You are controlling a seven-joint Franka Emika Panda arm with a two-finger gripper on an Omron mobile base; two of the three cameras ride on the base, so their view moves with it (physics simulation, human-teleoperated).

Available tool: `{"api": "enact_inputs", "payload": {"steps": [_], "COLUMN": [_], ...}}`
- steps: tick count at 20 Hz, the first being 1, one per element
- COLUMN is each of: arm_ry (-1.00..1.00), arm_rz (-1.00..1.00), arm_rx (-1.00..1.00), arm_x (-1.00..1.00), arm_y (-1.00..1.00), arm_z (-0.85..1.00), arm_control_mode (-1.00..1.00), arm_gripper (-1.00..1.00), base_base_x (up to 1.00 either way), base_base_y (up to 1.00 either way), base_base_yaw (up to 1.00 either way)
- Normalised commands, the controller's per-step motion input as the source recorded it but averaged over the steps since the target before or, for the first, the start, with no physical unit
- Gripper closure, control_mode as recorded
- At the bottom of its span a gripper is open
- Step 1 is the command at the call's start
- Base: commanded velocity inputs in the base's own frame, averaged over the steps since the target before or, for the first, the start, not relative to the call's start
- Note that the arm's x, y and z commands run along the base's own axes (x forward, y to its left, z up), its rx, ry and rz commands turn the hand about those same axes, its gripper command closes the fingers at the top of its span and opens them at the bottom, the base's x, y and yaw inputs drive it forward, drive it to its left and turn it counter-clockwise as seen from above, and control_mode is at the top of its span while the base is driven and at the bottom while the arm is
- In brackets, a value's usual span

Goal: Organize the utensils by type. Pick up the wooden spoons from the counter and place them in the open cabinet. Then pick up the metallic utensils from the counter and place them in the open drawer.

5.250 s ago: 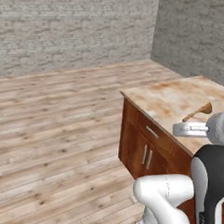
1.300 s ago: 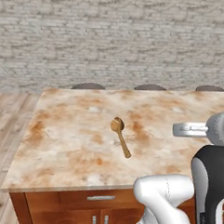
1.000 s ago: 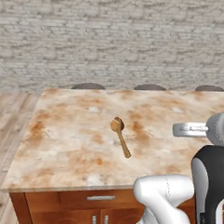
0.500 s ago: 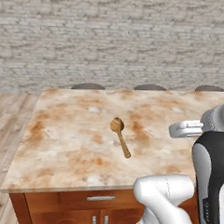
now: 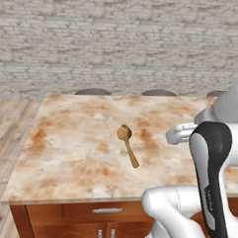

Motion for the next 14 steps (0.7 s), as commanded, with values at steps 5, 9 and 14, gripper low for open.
{"api": "enact_inputs", "payload": {"steps": [5, 9, 14], "arm_ry": [0.00, 0.04, 0.18], "arm_rz": [0.01, 0.00, 0.00], "arm_rx": [0.00, 0.00, 0.00], "arm_x": [0.63, 0.56, 0.32], "arm_y": [0.40, 0.11, 0.01], "arm_z": [-0.38, -0.27, -0.28], "arm_control_mode": [-1.00, -1.00, -1.00], "arm_gripper": [-1.00, -1.00, -1.00], "base_base_x": [0.00, 0.00, 0.00], "base_base_y": [0.00, 0.00, 0.00], "base_base_yaw": [0.00, 0.00, 0.00]}}
